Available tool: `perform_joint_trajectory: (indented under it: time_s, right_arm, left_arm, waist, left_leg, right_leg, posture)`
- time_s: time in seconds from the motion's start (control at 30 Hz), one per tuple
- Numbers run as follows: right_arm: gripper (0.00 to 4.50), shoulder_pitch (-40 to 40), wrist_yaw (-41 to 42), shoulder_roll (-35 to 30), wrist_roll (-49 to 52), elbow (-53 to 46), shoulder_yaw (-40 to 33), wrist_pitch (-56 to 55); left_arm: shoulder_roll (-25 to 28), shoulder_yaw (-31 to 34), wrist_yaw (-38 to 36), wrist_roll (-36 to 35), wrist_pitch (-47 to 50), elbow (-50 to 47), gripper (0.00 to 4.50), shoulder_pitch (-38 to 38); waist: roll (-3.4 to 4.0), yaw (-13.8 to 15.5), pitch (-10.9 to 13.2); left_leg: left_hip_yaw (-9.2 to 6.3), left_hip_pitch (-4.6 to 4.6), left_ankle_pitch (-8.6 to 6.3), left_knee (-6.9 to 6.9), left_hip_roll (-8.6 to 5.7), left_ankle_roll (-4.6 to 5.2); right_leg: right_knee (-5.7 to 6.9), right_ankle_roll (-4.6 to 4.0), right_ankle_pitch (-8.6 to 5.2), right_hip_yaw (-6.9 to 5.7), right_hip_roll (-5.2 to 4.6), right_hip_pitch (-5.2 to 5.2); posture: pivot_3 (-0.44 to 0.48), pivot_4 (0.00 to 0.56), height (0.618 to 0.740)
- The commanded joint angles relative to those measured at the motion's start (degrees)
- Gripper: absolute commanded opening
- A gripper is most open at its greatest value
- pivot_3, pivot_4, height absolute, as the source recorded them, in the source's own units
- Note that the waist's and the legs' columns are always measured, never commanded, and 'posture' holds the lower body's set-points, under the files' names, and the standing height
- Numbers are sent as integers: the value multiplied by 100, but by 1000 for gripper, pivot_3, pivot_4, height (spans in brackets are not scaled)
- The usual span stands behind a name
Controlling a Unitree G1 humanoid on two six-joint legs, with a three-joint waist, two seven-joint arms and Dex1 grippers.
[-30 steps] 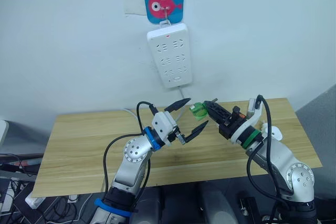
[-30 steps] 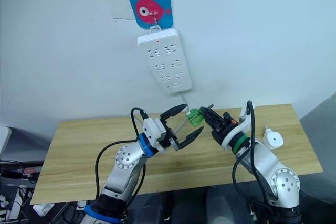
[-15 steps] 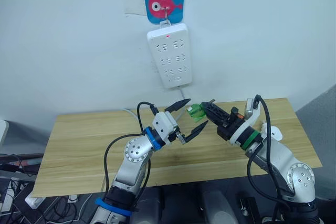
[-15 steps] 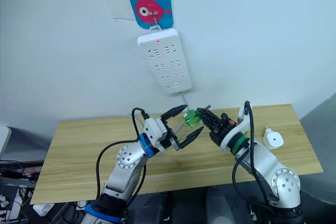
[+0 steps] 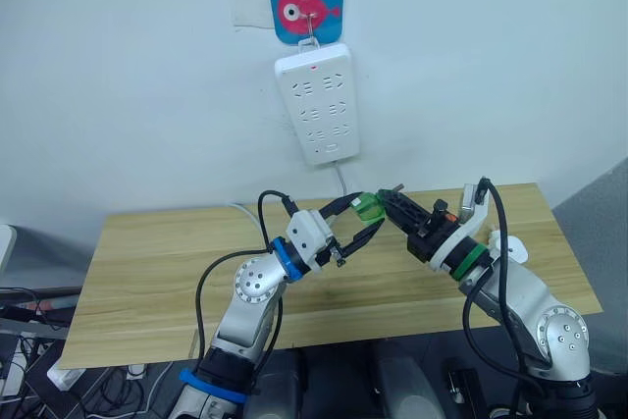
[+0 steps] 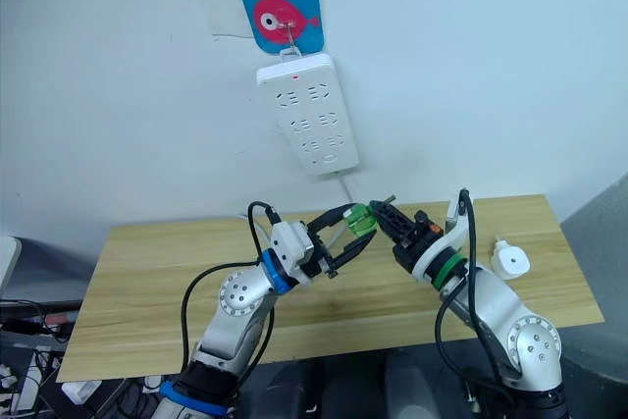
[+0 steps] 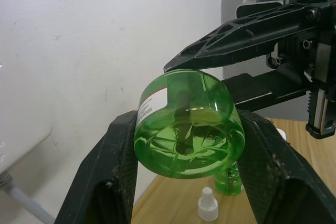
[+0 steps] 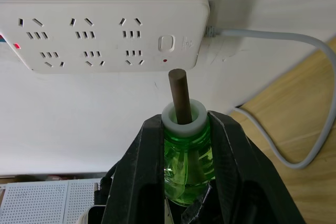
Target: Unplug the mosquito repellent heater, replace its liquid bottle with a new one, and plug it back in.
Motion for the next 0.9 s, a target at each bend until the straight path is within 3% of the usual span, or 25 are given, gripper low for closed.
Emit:
perform_joint_trajectory:
  time_s: [0.03,0.3,0.47,0.9]
  right_arm:
    - [818,-10,99,-22,97,-155,68,32]
    - [818,-57,82,41,99,-151,147,-15]
    - [818,-59,88,5,111,-152,147,-10]
    - [818,-38,34,52,171,-176,94,-112]
  left_arm:
    - [-93,-25,97,9,-137,-86,2229,-94]
    - [-140,36,299,179,-340,-59,2229,-99]
    - [-187,0,347,151,-288,-79,3854,-93]
    - [-273,-82,90,-410,109,-314,3854,6]
  waist:
    - [0,1,0]
    - [0,3,0]
    - [0,4,0]
    - [0,1,0]
  left_leg:
    - [0,0,0,0,0,0]
    - [-1,0,0,0,0,0]
    - [-2,0,0,0,0,0]
    - [-2,0,0,0,0,0]
  right_leg:
    - [0,0,0,0,0,0]
    - [0,0,0,0,0,0]
    - [0,0,0,0,0,0]
    - [0,0,0,-1,0,0]
  posture:
    - [-143,248,740]
    - [-139,243,740]
    - [-138,242,740]
    - [-148,240,740]
